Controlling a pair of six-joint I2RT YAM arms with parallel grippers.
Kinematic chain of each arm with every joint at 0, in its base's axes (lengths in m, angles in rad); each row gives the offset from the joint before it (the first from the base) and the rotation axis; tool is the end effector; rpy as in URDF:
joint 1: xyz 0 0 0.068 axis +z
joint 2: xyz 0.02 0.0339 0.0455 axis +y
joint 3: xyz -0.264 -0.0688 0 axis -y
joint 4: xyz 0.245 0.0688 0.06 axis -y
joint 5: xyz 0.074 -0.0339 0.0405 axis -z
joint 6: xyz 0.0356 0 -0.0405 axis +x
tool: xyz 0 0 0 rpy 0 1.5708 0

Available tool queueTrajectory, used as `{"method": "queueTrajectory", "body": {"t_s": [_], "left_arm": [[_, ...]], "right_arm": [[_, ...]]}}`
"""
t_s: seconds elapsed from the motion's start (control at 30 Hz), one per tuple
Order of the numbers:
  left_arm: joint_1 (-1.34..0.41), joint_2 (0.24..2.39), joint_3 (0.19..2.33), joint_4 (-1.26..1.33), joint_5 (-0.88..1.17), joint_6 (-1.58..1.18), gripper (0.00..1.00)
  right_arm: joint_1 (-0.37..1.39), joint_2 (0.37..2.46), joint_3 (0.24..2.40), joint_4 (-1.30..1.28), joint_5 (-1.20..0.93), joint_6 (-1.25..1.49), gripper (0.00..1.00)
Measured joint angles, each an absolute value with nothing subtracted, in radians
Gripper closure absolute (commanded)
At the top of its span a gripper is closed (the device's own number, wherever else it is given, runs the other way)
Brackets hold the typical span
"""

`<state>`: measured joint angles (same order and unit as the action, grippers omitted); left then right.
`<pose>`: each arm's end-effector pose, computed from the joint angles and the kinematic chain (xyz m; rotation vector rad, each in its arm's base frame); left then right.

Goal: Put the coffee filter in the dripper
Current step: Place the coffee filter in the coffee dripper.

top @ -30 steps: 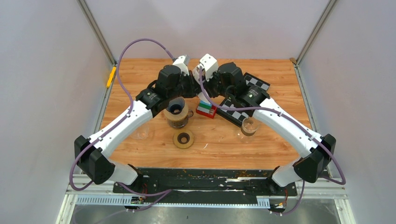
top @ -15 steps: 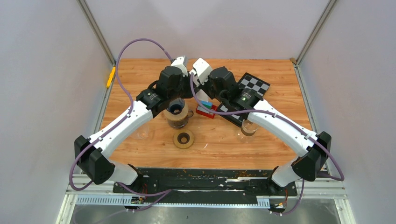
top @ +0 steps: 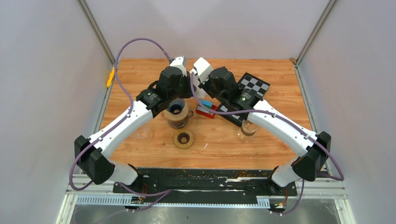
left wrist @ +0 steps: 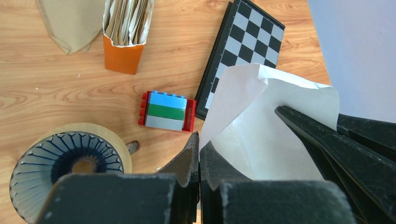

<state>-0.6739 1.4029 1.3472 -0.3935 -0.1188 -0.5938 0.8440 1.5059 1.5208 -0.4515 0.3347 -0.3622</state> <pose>0.2545 -0.1979 0.3726 0.0057 2.0845 -0.6750 0.2376 0.2497 0.3951 -0.9430 1.7430 -0.0239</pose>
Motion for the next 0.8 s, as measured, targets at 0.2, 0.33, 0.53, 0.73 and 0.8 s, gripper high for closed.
{"method": "queueTrajectory", "body": {"t_s": [0.2, 0.33, 0.53, 0.73, 0.8], "left_arm": [[-0.674, 1.402, 1.347, -0.393, -0.134, -0.584, 0.97], [-0.673, 1.398, 1.347, -0.393, -0.133, -0.577, 0.94], [-0.665, 1.382, 1.335, -0.392, -0.115, -0.577, 0.9], [-0.658, 1.38, 1.328, -0.378, -0.105, -0.574, 0.8], [-0.657, 1.38, 1.327, -0.376, -0.103, -0.572, 0.73]], "right_arm": [[0.844, 1.502, 1.498, -0.441, 0.34, -0.363, 1.0], [0.843, 1.501, 1.486, -0.434, 0.339, -0.361, 1.0], [0.834, 1.488, 1.485, -0.43, 0.31, -0.351, 1.0], [0.82, 1.476, 1.485, -0.43, 0.26, -0.327, 1.0], [0.815, 1.476, 1.485, -0.43, 0.24, -0.319, 1.0]]}}
